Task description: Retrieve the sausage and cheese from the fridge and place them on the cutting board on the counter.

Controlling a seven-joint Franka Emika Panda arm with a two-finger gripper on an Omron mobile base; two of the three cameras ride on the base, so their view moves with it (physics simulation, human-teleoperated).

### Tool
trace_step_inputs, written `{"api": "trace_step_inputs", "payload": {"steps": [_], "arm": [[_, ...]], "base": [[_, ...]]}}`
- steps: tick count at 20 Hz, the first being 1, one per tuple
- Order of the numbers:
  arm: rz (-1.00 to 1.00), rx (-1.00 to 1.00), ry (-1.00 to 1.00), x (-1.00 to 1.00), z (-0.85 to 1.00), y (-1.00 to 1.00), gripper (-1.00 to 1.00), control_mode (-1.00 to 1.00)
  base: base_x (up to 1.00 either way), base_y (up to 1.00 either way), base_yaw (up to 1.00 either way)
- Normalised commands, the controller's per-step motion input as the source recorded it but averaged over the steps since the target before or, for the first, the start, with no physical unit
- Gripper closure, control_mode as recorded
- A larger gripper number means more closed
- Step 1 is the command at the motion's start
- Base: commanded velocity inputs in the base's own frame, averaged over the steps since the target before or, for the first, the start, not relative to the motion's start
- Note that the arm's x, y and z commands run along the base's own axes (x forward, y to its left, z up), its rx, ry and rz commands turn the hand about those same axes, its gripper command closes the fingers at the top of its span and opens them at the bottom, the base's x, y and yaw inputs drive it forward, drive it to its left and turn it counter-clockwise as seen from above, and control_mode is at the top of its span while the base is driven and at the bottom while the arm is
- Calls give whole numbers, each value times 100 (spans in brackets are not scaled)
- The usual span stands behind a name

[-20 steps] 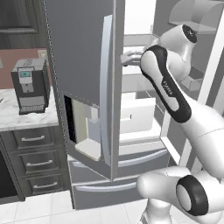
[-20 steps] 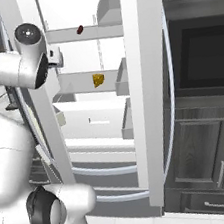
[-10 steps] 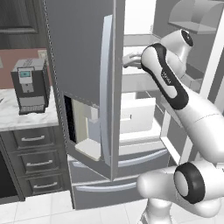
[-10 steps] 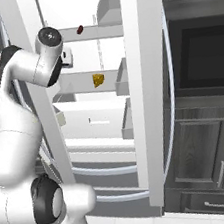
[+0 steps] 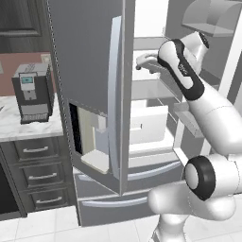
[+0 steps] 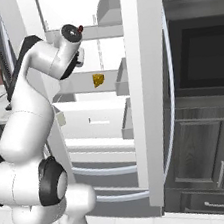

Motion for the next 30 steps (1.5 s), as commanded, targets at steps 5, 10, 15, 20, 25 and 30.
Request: {"api": "trace_step_inputs", "payload": {"steps": [5, 10, 15, 20, 25, 30], "arm": [[9, 8, 4, 52, 0, -21, -100, -100], [10, 7, 1, 52, -1, -12, -100, -100], [33, 0, 0, 26, -36, 10, -100, -100], [36, 0, 0, 4, -29, 33, -100, -100], [37, 0, 0, 0, -2, 45, -100, -100], [36, -3, -7, -28, 0, 90, -100, -100]], "base": [[0, 0, 0], [0, 0, 0], [0, 0, 0], [0, 0, 0], [0, 0, 0], [0, 0, 0]]}}
